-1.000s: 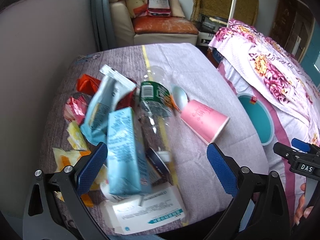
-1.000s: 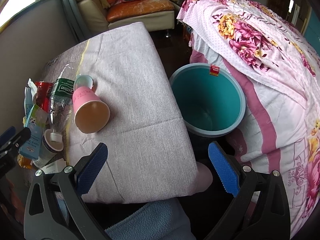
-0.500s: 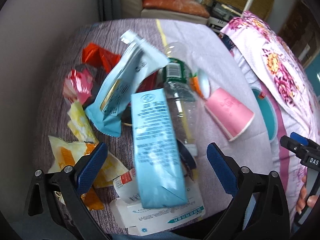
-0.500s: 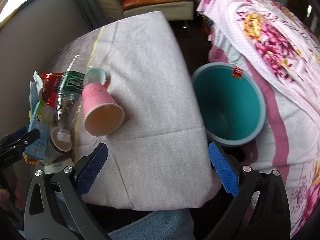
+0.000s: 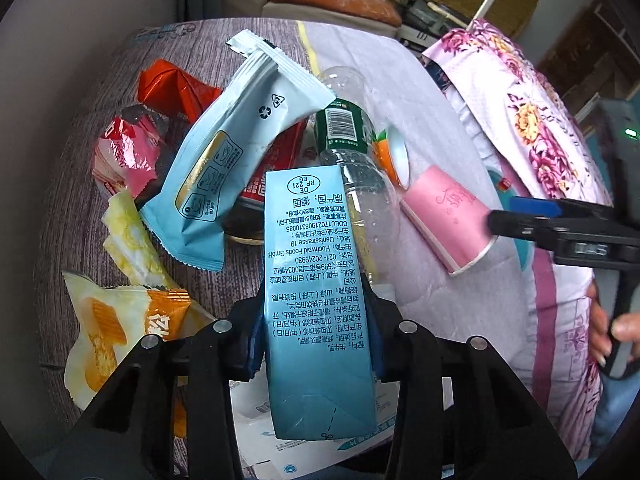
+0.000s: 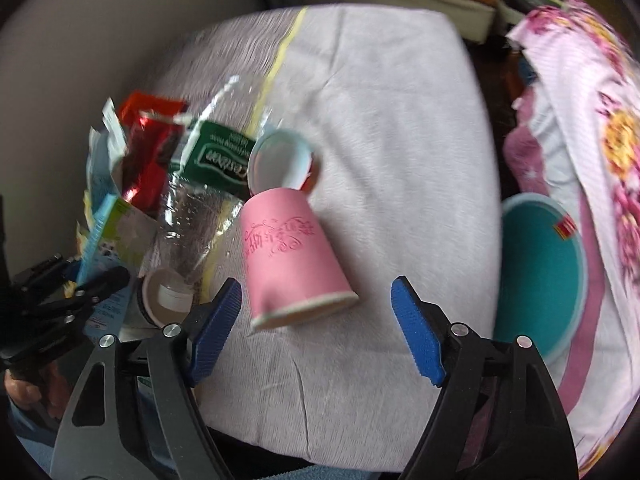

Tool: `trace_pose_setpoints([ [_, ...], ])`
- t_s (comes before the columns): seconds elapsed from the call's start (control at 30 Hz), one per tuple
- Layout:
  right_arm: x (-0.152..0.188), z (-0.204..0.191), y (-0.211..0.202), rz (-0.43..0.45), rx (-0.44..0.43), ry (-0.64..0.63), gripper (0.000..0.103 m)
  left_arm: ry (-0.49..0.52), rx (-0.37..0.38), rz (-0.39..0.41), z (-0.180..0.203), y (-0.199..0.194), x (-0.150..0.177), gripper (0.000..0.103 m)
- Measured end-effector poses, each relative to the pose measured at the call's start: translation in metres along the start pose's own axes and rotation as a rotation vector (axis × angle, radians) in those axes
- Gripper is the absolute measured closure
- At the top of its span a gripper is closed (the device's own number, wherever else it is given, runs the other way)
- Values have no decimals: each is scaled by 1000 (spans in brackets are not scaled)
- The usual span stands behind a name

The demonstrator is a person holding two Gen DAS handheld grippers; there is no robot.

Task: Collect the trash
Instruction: 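Grasp the light-blue carton with the left tool while the right tool grasps the pink cup, then carry carton and pink cup over the teal bin and open both tools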

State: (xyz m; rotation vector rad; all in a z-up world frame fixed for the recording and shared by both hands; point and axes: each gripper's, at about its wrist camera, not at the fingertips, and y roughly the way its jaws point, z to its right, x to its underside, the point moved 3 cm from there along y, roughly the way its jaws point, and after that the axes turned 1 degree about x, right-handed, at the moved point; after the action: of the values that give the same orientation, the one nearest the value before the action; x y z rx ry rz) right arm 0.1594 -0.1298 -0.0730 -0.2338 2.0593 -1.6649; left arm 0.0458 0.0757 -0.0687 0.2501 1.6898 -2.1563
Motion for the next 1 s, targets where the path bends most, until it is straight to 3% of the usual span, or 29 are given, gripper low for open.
trace_pose_setpoints([
  [0.2, -5, -3, 40, -107, -50, 2, 28, -5, 9, -3, -3, 1, 0, 63],
  [0.3, 2, -8, 44, -102, -90, -5, 37, 7, 4, 13, 1, -3, 0, 63],
  [0.4, 7, -7, 33, -56, -120, 18, 43, 28, 7, 41, 5, -14, -1, 64],
  [0.67, 24, 26, -15, 66, -214, 180, 44, 94, 23, 94, 35, -35, -11, 64],
  [1.0, 39, 87, -62, 234, -314, 394, 44, 212, 74, 84, 100, -11, -37, 64],
])
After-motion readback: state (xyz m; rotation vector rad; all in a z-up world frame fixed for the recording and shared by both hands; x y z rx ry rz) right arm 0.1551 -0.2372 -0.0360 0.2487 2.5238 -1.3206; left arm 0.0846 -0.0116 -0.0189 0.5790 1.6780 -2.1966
